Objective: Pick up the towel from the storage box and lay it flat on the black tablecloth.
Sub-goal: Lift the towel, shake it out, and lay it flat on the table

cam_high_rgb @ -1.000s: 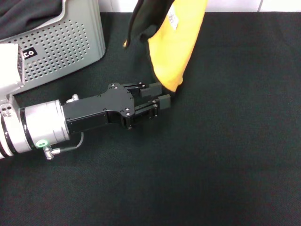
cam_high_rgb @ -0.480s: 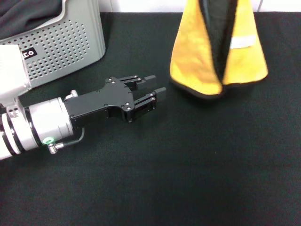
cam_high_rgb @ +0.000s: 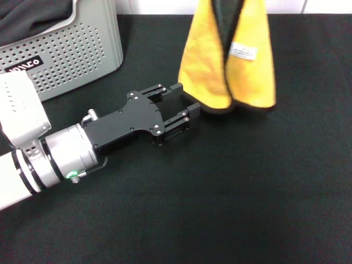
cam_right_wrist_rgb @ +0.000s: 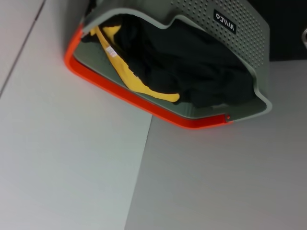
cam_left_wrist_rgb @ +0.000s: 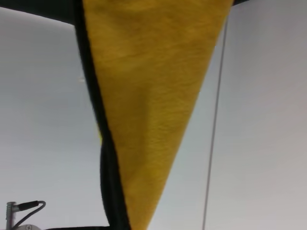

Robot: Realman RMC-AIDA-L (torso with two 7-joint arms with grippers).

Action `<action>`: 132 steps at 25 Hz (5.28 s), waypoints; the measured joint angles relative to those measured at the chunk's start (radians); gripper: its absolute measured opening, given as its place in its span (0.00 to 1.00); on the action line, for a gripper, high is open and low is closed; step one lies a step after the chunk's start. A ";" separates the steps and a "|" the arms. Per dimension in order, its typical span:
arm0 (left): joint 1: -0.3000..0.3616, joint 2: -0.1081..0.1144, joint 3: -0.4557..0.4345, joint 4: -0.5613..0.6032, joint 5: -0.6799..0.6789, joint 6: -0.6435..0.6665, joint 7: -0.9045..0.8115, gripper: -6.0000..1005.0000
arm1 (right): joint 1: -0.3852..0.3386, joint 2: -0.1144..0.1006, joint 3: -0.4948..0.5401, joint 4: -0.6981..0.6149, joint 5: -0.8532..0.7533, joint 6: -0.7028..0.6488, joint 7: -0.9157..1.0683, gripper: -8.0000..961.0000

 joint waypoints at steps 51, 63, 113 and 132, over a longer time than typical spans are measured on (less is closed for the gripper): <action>-0.041 -0.001 0.345 -0.223 -0.684 -0.200 0.296 0.55 | 0.182 0.004 -0.080 0.242 0.005 0.132 -0.046 0.08; -0.035 -0.001 0.380 -0.223 -0.789 -0.194 0.295 0.55 | 0.176 0.004 -0.076 0.241 0.010 0.114 -0.046 0.09; -0.058 0.385 0.396 -0.168 -0.426 0.718 -0.031 0.03 | -0.395 0.003 0.233 0.709 0.841 -0.628 -0.297 0.13; -0.137 0.439 0.126 -0.148 -0.078 0.405 -0.307 0.03 | -0.316 -0.003 0.048 1.089 0.743 -0.244 -0.593 0.14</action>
